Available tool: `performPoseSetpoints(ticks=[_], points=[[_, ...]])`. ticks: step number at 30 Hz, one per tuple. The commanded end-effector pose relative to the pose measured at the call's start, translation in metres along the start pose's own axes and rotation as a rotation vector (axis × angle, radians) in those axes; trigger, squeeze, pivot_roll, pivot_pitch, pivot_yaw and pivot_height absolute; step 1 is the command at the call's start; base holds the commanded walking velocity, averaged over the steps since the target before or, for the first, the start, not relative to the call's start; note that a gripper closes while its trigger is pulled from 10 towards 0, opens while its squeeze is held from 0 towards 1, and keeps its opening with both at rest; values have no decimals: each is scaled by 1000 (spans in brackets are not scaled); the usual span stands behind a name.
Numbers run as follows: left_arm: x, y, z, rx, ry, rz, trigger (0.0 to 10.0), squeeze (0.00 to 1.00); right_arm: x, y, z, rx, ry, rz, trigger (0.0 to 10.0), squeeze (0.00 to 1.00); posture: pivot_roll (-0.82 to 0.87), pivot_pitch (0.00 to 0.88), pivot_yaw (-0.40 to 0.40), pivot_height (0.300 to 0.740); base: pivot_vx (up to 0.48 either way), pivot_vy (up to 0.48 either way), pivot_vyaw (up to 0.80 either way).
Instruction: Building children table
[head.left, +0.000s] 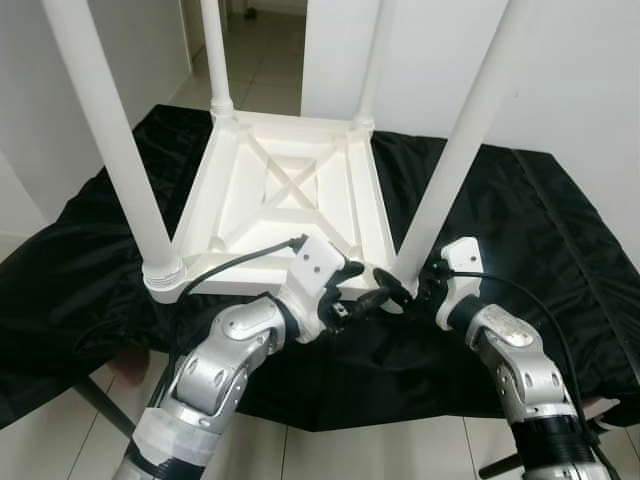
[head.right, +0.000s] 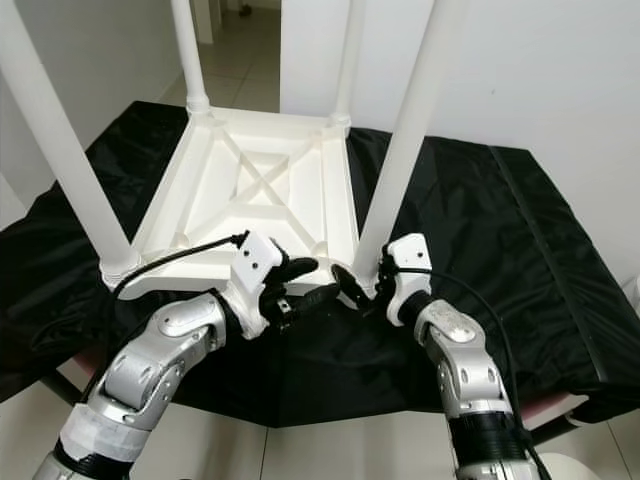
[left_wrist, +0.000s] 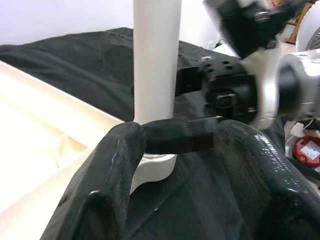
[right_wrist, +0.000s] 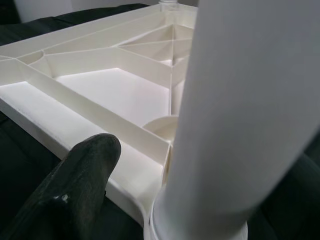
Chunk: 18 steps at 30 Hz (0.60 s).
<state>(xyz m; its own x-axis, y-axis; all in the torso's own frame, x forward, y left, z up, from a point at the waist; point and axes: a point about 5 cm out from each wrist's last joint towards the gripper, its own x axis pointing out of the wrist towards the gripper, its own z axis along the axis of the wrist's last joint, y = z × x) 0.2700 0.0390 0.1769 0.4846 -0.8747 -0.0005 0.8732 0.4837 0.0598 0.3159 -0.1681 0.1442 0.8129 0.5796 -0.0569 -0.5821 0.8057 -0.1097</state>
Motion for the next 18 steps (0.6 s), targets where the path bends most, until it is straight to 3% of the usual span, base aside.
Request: performPoseSetpoints(ticks=[1,4,11,12,13,18], points=[[1,2,0,13,3,18,10000,0,2,2,-3,-11,9,32,10000,0,45,0,-46,740,0,0,0],[2,5,2,26,5,37,10000,0,16,-3,-4,-42,30,84,10000,0,64,0,-45,740,0,0,0],[3,7,4,36,7,51,10000,0,26,-3,-9,-54,62,145,10000,0,74,0,-48,740,0,0,0],[4,8,4,37,7,52,10000,0,28,-3,-11,-54,74,164,6118,0,77,0,-48,740,0,0,0],[5,7,4,41,7,54,10000,0,29,-3,-15,-62,93,185,0,0,80,0,-48,740,0,0,0],[5,7,5,48,7,55,10000,0,28,-3,-19,-63,103,205,0,0,83,0,-50,740,0,0,0]])
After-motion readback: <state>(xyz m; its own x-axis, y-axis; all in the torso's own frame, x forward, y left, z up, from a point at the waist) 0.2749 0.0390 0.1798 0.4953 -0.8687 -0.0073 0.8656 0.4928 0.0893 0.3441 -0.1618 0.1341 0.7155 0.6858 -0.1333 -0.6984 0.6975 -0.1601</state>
